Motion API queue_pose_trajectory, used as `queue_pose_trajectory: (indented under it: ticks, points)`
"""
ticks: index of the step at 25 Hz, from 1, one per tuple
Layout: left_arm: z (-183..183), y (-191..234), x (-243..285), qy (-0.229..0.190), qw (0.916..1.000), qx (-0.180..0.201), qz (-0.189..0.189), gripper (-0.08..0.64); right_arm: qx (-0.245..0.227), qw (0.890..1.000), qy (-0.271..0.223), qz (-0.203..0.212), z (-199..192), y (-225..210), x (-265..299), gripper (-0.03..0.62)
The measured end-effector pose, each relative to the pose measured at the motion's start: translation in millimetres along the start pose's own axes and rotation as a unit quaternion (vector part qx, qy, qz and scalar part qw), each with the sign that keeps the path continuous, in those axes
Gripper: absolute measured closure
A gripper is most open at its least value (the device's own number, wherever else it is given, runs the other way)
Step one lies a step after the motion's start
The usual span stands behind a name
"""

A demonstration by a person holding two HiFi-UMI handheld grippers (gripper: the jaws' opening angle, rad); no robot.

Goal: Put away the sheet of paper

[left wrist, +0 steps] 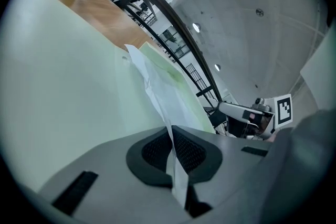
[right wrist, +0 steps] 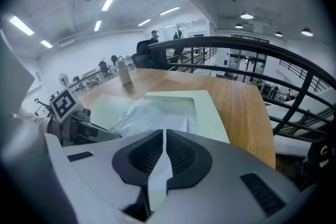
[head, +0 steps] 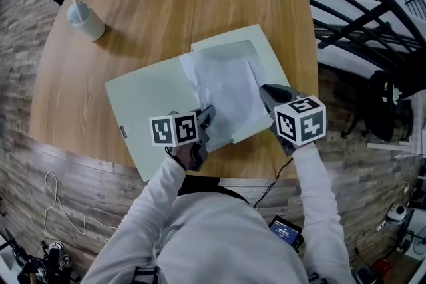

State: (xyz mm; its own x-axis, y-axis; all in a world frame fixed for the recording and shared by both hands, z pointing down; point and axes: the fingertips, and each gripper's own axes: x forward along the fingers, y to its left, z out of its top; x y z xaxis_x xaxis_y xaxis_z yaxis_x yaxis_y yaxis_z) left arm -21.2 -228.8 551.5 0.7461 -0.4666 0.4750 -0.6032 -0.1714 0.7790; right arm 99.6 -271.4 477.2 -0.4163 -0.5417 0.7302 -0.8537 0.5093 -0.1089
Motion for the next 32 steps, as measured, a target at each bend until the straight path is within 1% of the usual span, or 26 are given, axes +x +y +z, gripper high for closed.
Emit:
queue_pose_trajectory:
  ticks: [4,10,13,22,28,32]
  points:
    - [0,-6,13,-0.004,0.9998,0.018,-0.002,0.543,0.023,0.999,-0.023,-0.015,-10,-1,-22,0.548]
    - [-3,-17,32,0.002,0.9994,0.034,0.005,0.543,0.046,0.998,-0.034,-0.037,-28,-3,-48,0.548]
    - [-1,-19,40,0.005,0.9988,0.048,0.014,0.543,0.056,0.997,-0.039,-0.044,-36,-2,-53,0.548]
    - [3,-27,58,0.020,0.9951,0.092,0.030,0.543,0.115,0.989,-0.072,-0.062,-56,1,-58,0.548]
    - [1,-27,69,0.033,0.9900,0.128,0.048,0.543,0.139,0.983,-0.088,-0.082,-67,3,-58,0.548]
    - [-1,-30,73,0.039,0.9871,0.143,0.060,0.543,0.157,0.979,-0.098,-0.088,-71,1,-65,0.548]
